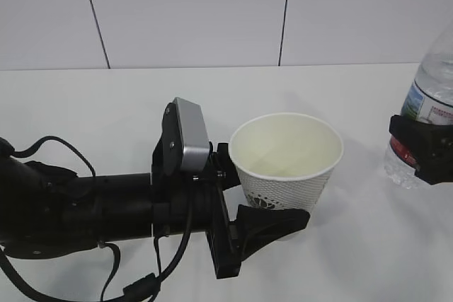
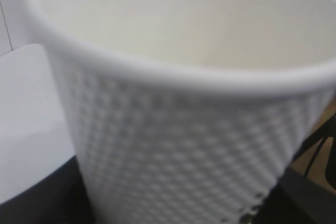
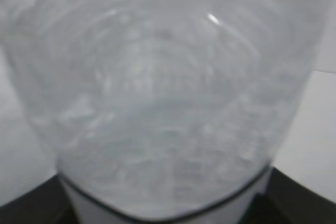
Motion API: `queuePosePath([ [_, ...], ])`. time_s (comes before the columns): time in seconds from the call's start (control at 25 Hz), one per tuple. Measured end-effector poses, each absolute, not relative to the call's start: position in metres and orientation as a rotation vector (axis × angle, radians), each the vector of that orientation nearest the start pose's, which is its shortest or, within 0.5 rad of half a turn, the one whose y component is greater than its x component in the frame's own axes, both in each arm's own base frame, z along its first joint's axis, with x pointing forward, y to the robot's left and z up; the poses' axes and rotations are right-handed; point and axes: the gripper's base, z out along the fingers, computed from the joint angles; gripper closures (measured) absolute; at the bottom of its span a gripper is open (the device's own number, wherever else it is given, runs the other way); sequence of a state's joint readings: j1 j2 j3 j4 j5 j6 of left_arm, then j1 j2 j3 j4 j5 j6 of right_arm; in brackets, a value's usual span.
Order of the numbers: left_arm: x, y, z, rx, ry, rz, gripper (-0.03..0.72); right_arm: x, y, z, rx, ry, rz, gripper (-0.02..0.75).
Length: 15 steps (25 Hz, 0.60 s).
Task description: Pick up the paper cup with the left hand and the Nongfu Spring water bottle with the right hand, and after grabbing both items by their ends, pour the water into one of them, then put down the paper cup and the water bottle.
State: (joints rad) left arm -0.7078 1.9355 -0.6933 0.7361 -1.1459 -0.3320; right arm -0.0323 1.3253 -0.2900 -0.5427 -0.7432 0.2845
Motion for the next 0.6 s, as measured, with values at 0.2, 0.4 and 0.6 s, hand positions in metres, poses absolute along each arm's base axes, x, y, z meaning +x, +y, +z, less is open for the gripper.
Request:
queuePosePath([
  [0.2, 0.213, -0.257, 0.143, 1.117, 1.411, -1.062, 0.137, 0.214, 0.030, 0.193, -0.419, 1.776, 0.231, 0.281],
  [0.4, 0.211, -0.257, 0.142, 1.132, 1.405, -1.066, 0.137, 0.214, 0.035, 0.196, -0.521, 1.743, 0.242, 0.281],
  [0.6, 0.211, -0.257, 0.142, 1.142, 1.402, -1.068, 0.137, 0.221, 0.039, 0.205, -0.614, 1.695, 0.232, 0.281],
])
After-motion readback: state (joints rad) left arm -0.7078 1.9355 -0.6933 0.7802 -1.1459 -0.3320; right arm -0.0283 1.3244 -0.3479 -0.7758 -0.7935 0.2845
